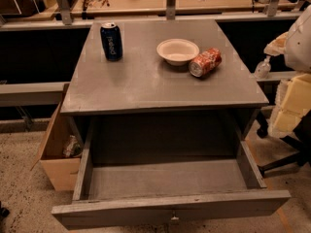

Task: Place pepsi can into top drawer

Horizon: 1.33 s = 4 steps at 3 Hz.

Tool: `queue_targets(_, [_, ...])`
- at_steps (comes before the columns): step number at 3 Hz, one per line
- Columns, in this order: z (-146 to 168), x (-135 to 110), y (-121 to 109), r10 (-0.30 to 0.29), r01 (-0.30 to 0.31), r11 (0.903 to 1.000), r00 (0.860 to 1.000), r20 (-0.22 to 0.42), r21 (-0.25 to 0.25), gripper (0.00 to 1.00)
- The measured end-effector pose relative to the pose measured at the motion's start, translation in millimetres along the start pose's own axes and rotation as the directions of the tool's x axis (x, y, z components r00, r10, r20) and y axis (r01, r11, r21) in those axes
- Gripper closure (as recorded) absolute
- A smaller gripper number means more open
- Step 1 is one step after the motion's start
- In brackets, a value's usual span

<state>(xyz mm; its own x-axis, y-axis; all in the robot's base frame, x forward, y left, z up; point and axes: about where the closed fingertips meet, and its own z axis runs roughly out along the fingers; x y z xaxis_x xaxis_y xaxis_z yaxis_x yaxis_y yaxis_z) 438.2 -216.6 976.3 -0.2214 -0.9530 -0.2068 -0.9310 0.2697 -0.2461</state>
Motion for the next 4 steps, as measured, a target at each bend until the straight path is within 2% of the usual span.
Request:
queue_targets(1, [0.0,0.0,0.0,0.000,0.000,1.0000,1.000,0.000,0.000,0.00])
queue_targets(2, [10.1,-6.5,-21.1,0.054,-0.056,0.9976,0.998,0.041,0.041,0.00])
queue_targets(3, [31.9,-27.7,-64.4,0.096,-0.109,0.9918,0.980,0.177,0.067,0.00])
queue_targets(4, [72.2,-83.5,-118.3,0.100,-0.127,0.9905,0.925,0.367,0.052,0.00])
